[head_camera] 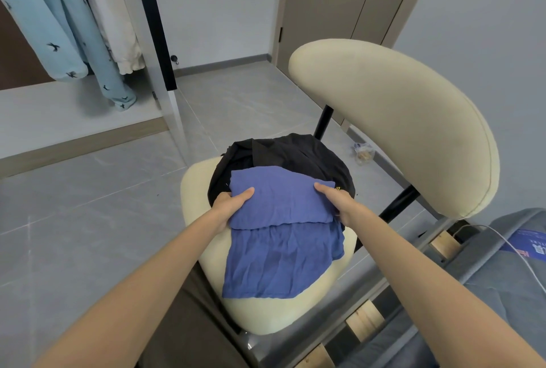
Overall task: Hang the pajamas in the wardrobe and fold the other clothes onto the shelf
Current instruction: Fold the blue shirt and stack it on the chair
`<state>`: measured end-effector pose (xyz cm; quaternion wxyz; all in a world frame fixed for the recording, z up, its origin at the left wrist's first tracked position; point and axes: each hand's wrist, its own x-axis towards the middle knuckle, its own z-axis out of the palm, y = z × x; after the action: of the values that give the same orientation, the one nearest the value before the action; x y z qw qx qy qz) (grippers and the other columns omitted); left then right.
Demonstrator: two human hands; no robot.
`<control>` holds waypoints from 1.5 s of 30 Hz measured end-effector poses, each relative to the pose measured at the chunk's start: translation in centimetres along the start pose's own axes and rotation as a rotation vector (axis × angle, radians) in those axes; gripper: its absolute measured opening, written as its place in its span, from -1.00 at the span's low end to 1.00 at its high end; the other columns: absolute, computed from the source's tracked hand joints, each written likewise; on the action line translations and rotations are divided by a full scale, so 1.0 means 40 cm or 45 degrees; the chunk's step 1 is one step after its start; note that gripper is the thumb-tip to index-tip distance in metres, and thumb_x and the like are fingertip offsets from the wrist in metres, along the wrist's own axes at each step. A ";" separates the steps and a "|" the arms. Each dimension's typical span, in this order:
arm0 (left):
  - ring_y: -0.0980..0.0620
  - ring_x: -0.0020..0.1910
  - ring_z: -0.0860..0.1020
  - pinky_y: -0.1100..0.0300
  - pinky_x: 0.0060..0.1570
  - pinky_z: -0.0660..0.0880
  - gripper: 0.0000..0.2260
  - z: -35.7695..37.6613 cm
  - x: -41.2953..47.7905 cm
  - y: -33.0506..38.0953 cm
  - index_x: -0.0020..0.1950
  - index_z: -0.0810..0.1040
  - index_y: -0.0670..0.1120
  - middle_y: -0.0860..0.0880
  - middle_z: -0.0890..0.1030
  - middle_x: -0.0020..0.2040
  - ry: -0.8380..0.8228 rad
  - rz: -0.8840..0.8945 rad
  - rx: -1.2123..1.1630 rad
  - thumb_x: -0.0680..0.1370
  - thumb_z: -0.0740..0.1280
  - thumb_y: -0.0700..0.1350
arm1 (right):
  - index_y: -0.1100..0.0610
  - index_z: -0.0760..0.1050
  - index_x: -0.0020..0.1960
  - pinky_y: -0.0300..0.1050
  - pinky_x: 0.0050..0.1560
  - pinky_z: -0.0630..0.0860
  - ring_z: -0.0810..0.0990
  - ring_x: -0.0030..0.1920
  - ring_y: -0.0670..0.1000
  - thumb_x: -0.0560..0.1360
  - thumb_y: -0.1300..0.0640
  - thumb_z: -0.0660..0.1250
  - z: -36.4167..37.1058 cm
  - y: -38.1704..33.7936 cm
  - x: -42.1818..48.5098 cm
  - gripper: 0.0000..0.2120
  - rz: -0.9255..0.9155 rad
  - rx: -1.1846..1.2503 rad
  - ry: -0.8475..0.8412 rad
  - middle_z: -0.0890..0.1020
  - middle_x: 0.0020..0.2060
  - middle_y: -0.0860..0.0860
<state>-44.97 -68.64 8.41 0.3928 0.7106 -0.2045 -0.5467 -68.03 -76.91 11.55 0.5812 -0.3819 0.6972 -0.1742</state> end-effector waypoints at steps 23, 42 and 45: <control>0.11 0.04 0.56 0.24 0.00 0.50 -0.72 -0.051 -0.142 0.145 0.23 0.47 -0.05 0.05 0.58 0.12 -0.059 0.628 -0.028 0.53 0.37 -0.10 | 0.01 0.49 0.15 -0.19 -0.08 0.54 0.62 0.05 -0.05 0.50 0.09 0.40 -0.053 -0.132 -0.198 -0.76 -0.600 0.080 -0.314 0.63 0.08 -0.02; 0.12 -0.04 0.58 0.26 -0.20 0.51 -0.83 -0.119 -0.275 0.112 0.12 0.50 -0.01 0.03 0.61 0.06 -0.321 0.385 0.284 0.55 0.34 -0.04 | 0.08 0.43 0.32 0.03 0.21 0.53 0.55 0.24 0.07 0.55 -0.04 0.31 -0.101 -0.035 -0.340 -0.62 -0.191 -0.438 -0.600 0.56 0.25 0.05; 0.04 0.07 0.55 0.12 0.01 0.52 -0.76 -0.103 -0.238 0.078 0.20 0.44 0.04 0.07 0.57 0.10 -0.288 0.336 0.310 0.55 0.35 -0.05 | 0.04 0.37 0.36 0.02 0.12 0.55 0.52 0.22 0.05 0.55 0.05 0.33 -0.087 0.003 -0.294 -0.60 -0.160 -0.404 -0.559 0.50 0.28 0.00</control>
<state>-43.70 -62.31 17.11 0.3467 0.6542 -0.4030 -0.5380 -70.98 -68.89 20.37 0.6393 -0.5392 0.5482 -0.0114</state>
